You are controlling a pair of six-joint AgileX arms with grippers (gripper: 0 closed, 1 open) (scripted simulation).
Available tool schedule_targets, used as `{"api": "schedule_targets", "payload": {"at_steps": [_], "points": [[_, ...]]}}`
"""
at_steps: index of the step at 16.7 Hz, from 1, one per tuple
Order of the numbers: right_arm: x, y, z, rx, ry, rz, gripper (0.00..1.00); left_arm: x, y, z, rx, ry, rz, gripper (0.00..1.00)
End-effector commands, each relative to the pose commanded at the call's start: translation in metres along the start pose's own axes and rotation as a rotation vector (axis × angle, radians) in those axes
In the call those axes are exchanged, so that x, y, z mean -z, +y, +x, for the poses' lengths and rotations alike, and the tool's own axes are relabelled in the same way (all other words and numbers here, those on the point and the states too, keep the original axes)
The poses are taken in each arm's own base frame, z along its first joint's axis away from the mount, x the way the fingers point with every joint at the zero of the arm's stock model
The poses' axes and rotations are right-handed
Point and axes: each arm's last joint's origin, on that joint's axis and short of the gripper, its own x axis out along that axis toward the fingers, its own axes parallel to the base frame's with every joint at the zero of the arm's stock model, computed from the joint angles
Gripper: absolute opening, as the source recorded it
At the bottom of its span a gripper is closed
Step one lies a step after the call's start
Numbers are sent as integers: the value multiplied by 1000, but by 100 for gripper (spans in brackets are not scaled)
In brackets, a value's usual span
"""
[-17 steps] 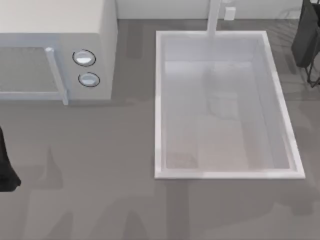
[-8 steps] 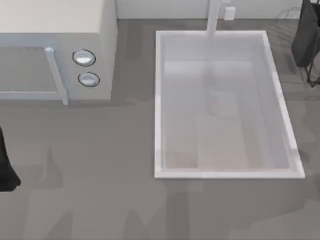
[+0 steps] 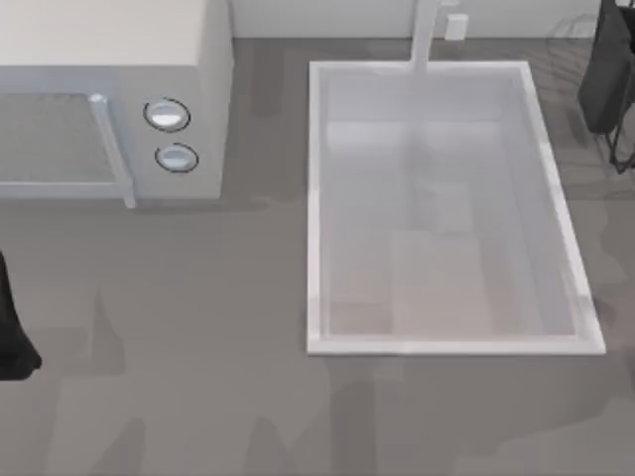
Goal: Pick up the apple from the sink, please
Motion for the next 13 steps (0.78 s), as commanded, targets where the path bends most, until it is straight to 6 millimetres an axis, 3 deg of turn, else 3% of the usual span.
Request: {"api": "schedule_targets", "payload": {"at_steps": [7,13], "points": [[0,0,0,0,0,0,98,0,0,0,0,0,0,100],[0,0,0,0,0,0,100,0,0,0,0,0,0,100]]}}
